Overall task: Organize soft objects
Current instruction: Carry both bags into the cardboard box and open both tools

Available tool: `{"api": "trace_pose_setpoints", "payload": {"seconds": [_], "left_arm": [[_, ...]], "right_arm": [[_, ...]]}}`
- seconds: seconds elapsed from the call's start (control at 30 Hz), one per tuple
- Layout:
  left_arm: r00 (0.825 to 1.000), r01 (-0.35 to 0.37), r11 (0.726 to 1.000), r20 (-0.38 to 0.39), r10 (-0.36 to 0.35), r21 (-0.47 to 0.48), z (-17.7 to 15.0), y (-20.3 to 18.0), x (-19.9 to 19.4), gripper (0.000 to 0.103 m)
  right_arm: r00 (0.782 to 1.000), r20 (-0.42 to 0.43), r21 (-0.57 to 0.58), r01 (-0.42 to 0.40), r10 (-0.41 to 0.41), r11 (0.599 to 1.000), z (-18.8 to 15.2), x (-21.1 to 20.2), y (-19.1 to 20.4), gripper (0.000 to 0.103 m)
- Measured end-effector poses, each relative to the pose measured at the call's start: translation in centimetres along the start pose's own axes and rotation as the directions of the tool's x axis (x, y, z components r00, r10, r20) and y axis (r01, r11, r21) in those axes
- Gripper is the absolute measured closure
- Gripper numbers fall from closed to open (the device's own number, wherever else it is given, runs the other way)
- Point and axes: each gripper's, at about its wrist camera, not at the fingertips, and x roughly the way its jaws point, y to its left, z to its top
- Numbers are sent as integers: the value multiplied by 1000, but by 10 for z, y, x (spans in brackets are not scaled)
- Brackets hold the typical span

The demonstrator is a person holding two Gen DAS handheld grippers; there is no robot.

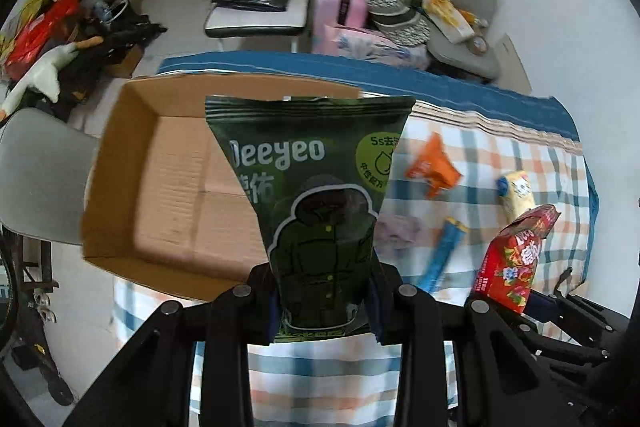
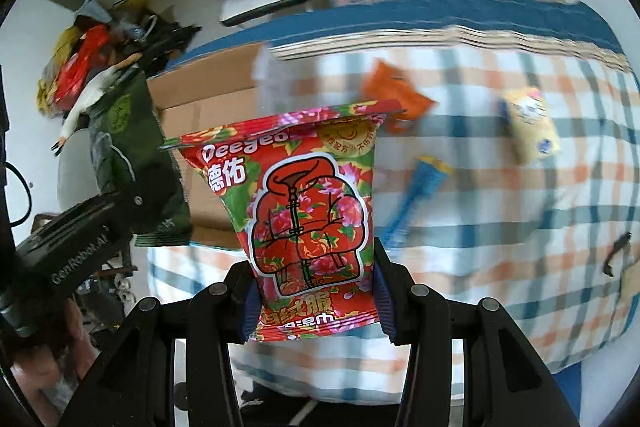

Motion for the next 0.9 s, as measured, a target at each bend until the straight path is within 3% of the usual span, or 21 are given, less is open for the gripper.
{"api": "trace_pose_setpoints", "payload": {"seconds": [0.17, 0.37, 0.57, 0.9], "left_arm": [[999, 12, 1000, -49, -14, -29, 23, 54, 17, 73], [989, 44, 998, -143, -50, -47, 58, 96, 61, 73], [969, 87, 996, -231, -92, -34, 88, 110, 109, 73], [946, 116, 993, -304, -110, 1, 112, 104, 163, 72]], "right_arm": [[1000, -28, -11, 14, -14, 1000, 23, 35, 65, 54], [997, -58, 35, 43, -41, 998, 58, 83, 107, 54], [993, -93, 76, 80, -73, 994, 96, 128, 120, 54], [977, -161, 115, 160, -141, 980, 135, 179, 104, 53]]}}
